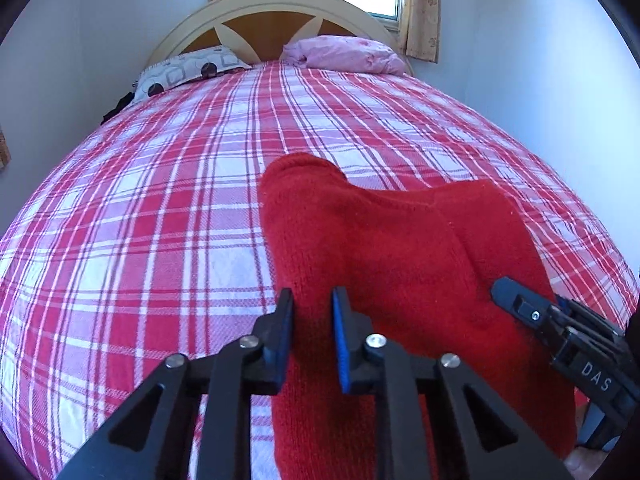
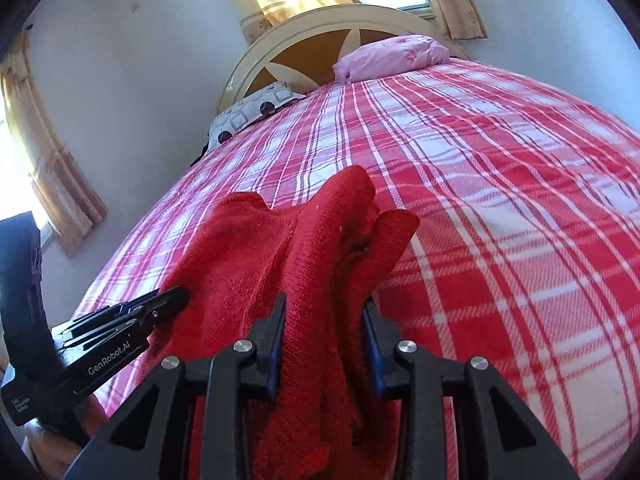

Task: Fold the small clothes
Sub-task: 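Pinch the sweater's folded edge with the right gripper while the left gripper pinches its edge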

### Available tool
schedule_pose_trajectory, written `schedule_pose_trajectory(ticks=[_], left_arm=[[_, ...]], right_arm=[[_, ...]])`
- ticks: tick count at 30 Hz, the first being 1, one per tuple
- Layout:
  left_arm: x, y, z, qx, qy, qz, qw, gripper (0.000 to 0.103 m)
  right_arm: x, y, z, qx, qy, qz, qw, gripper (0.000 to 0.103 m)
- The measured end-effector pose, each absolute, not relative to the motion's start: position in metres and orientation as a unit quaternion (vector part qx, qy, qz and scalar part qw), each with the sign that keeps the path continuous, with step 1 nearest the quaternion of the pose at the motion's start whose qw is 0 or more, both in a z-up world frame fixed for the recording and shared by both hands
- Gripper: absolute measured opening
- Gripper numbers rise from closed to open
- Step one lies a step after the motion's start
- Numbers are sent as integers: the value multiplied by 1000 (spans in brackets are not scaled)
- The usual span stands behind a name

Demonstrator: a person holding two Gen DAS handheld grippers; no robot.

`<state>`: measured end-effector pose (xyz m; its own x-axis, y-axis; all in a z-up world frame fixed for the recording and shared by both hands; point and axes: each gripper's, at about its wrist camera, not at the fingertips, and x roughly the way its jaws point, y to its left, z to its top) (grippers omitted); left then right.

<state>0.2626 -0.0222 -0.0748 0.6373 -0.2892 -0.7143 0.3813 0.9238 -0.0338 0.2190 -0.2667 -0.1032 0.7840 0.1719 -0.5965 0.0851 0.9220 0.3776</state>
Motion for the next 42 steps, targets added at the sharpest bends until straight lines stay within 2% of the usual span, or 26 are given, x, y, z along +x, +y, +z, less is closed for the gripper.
schedule_pose_trajectory(ticks=[2, 4, 6, 8, 9, 11, 12, 13, 17, 19, 23, 25, 30, 42], left_arm=[[258, -18, -71, 61, 379, -184, 905, 13], [251, -15, -65, 72, 364, -177, 911, 4], [245, -13, -59, 88, 349, -175, 916, 4], [246, -10, -58, 89, 357, -179, 913, 11], [249, -5, -59, 77, 367, -177, 910, 15], [264, 13, -65, 21, 406, -186, 895, 45], [271, 19, -69, -3, 422, -190, 887, 70], [280, 27, -74, -34, 438, -197, 876, 78], [306, 21, -95, -69, 487, -220, 842, 78], [312, 8, -108, -61, 506, -224, 831, 82], [312, -3, -119, -99, 505, -241, 823, 80], [311, -7, -118, -117, 505, -269, 812, 53], [293, -22, -105, -49, 466, -255, 846, 36], [264, 0, -74, 13, 420, -208, 883, 33]], right_arm=[[212, -267, -103, 207, 327, 20, 922, 34], [207, -267, -101, 214, 323, 19, 922, 33], [204, -267, -100, 219, 324, 14, 920, 33], [203, -266, -102, 215, 326, 9, 920, 33], [202, -266, -104, 213, 329, 7, 920, 33], [201, -269, -111, 216, 332, 4, 918, 33], [201, -271, -114, 223, 331, 6, 917, 33], [201, -274, -115, 231, 330, 8, 915, 33], [201, -276, -121, 242, 331, 12, 912, 33], [201, -279, -124, 250, 331, 13, 910, 33], [202, -285, -129, 269, 333, 17, 903, 34], [202, -285, -130, 270, 334, 16, 903, 34], [201, -276, -124, 242, 334, 5, 911, 34], [187, -237, -98, 199, 323, -3, 925, 33]])
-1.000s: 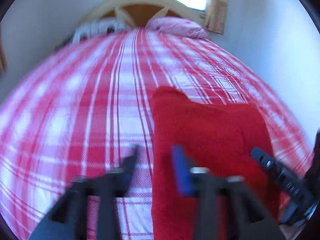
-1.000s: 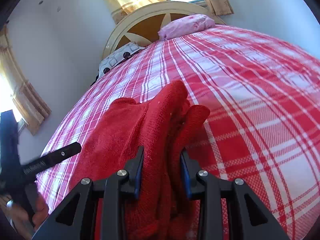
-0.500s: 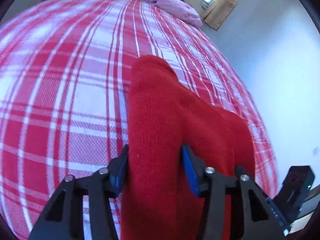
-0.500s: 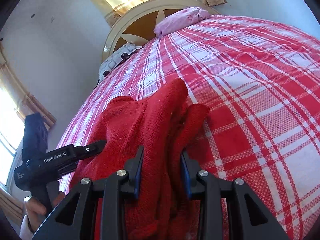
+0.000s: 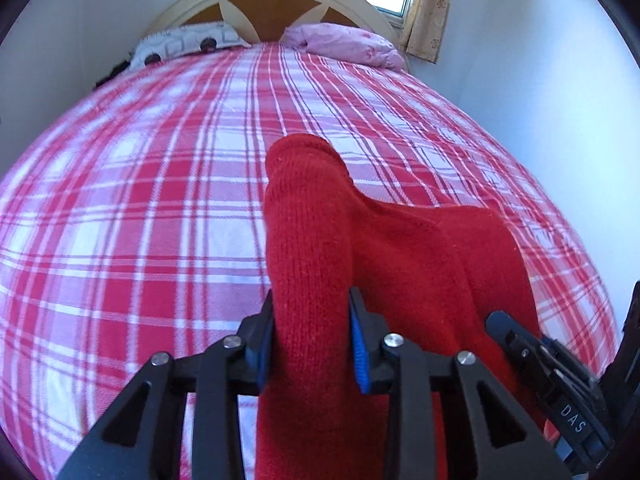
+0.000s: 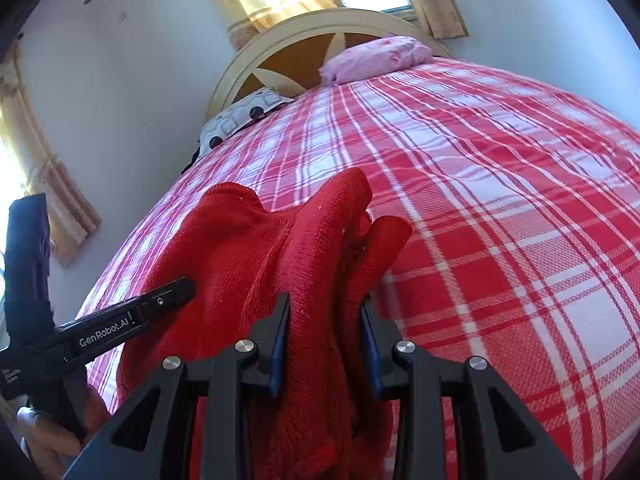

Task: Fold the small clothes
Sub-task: 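Pinch the sweater's folded edge with the right gripper while the left gripper pinches its edge, then open both grippers and square the folded red sweater stack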

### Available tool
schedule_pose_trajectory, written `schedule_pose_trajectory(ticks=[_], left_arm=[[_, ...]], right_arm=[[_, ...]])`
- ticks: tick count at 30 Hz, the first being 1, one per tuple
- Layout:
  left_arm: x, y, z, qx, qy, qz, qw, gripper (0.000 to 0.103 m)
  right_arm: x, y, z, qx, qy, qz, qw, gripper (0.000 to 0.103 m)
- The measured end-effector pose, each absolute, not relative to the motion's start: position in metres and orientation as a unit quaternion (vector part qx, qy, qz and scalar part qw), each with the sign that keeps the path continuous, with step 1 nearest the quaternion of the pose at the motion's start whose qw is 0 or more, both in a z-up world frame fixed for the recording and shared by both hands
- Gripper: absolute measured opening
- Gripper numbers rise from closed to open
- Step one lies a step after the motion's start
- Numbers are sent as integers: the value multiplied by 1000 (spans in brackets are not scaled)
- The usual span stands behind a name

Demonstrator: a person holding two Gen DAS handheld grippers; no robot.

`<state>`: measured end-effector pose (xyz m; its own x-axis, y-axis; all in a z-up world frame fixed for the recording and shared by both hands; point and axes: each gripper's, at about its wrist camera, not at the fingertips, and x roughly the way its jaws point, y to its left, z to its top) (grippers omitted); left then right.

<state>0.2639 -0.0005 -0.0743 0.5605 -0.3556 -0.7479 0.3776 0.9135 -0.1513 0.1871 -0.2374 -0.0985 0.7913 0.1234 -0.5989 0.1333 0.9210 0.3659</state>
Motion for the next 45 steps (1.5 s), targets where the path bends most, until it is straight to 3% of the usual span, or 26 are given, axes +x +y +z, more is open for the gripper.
schedule_pose_trajectory(ticks=[26, 36, 45], left_arm=[[241, 119, -50, 34, 364, -91, 926, 33], [272, 170, -45, 44, 352, -29, 935, 33], [313, 166, -63, 71, 352, -28, 933, 33]], right_arm=[[206, -95, -72, 173, 330, 113, 921, 33], [251, -31, -70, 142, 316, 148, 926, 33], [298, -24, -91, 121, 320, 101, 934, 33]])
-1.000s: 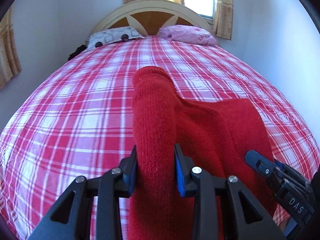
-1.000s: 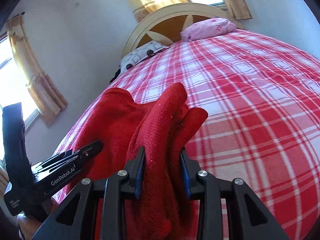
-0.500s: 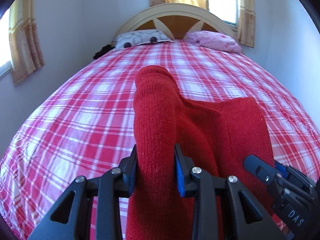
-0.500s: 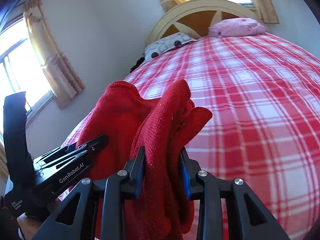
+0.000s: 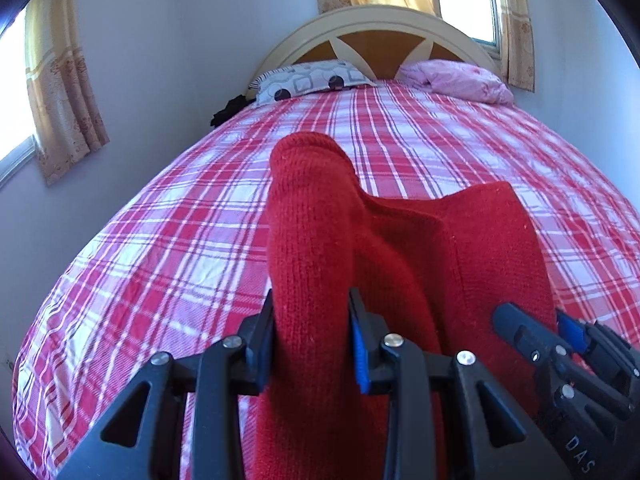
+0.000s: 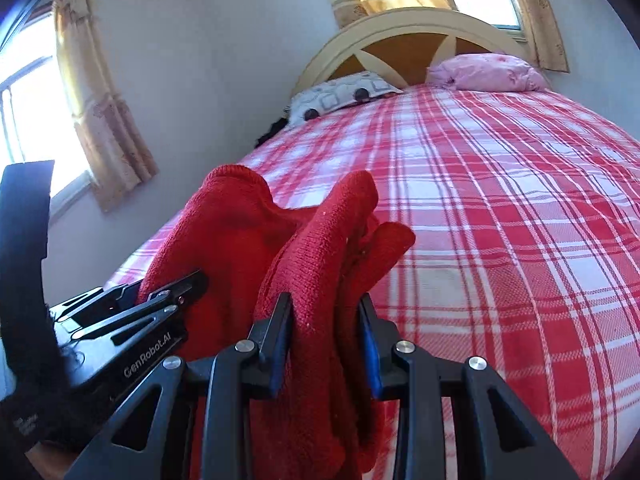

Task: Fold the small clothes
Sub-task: 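Open both grippers and square the folded red sweater stack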

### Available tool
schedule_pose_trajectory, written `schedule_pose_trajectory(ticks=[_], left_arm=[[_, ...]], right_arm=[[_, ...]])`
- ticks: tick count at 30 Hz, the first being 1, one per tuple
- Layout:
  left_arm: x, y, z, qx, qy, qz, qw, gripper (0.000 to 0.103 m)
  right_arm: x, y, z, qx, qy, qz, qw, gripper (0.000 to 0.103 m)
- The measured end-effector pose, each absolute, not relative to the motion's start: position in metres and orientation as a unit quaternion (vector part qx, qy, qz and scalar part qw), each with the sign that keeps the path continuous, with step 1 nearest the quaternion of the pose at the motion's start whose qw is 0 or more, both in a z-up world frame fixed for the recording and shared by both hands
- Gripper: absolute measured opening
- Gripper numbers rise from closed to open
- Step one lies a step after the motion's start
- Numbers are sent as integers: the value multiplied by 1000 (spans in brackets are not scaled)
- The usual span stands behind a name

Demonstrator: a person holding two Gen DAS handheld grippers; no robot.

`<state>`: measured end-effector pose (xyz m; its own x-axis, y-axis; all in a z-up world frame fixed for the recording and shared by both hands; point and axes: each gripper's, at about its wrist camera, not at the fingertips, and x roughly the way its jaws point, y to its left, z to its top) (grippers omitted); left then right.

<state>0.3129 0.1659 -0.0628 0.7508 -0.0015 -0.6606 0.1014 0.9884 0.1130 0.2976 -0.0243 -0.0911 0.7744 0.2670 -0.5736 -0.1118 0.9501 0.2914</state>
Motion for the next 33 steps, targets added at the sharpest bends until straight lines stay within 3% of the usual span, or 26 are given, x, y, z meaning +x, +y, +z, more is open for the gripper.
schedule_pose_trajectory(ticks=[12, 15, 17, 19, 25, 27, 28, 33], left_arm=[[340, 166, -104, 79, 386, -19, 919, 35], [344, 177, -105, 47, 396, -21, 917, 48], [347, 190, -104, 14, 408, -27, 912, 57], [345, 202, -102, -1, 417, -16, 909, 72], [305, 209, -85, 28, 394, 10, 919, 74], [294, 209, -83, 30, 391, 15, 920, 74], [290, 208, -83, 25, 392, 15, 920, 74], [278, 200, -85, 5, 397, 8, 918, 74]], right_arm=[[330, -39, -128, 129, 369, 91, 916, 33], [334, -53, -136, 173, 377, 108, 903, 37], [335, -62, -141, 202, 384, 113, 894, 49], [335, -69, -144, 221, 390, 116, 887, 52], [284, -72, -113, 155, 327, 78, 929, 54], [268, -62, -102, 114, 309, 82, 941, 44], [260, -53, -96, 90, 300, 89, 945, 32], [249, -16, -91, 38, 318, 135, 938, 30]])
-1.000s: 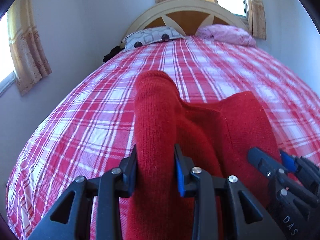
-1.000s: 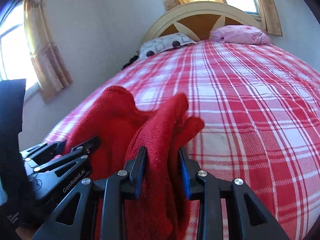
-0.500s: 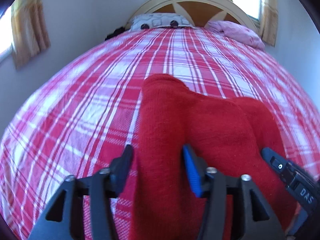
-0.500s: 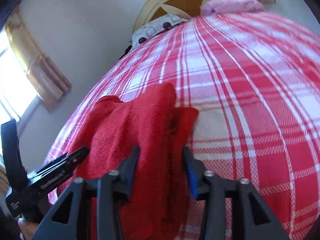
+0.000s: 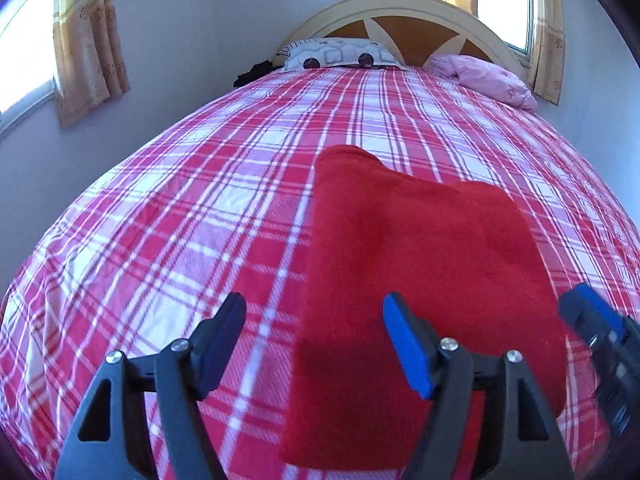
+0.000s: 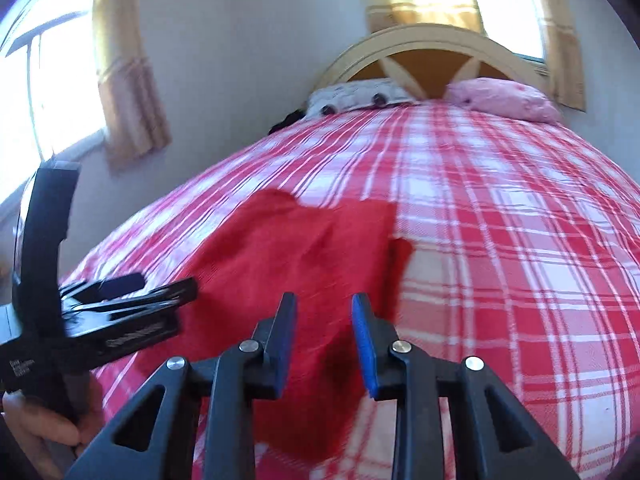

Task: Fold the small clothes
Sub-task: 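Open both grippers and square the folded red sweater stack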

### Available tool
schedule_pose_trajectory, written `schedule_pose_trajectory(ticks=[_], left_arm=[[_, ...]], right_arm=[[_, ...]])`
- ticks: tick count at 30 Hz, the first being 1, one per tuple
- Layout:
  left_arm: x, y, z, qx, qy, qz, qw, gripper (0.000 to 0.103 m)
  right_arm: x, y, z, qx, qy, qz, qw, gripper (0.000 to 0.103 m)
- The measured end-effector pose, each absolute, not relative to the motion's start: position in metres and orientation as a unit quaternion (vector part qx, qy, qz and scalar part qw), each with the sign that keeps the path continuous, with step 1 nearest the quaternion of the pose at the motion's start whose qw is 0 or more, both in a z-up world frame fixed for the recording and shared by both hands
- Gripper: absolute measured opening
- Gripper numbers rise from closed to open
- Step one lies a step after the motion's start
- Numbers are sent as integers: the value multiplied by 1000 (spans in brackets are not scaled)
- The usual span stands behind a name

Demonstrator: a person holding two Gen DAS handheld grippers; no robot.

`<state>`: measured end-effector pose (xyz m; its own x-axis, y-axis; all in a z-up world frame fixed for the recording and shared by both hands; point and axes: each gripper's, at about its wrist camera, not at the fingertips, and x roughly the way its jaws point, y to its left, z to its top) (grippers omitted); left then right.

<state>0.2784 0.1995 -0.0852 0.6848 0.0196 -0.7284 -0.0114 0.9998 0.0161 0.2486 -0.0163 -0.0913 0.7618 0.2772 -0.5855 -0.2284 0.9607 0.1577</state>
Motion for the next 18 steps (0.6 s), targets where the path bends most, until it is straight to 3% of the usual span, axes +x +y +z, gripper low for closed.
schedule_pose_trajectory(ticks=[5, 11, 18], left_arm=[[274, 194, -93, 8, 402, 15, 915, 74], [275, 192, -103, 12, 401, 16, 916, 76], [274, 191, -110, 16, 383, 25, 923, 85]], right_arm=[[250, -10, -118, 35, 361, 126, 923, 30], [250, -13, -127, 39, 357, 122, 925, 30], [247, -10, -128, 34, 353, 120, 927, 30]])
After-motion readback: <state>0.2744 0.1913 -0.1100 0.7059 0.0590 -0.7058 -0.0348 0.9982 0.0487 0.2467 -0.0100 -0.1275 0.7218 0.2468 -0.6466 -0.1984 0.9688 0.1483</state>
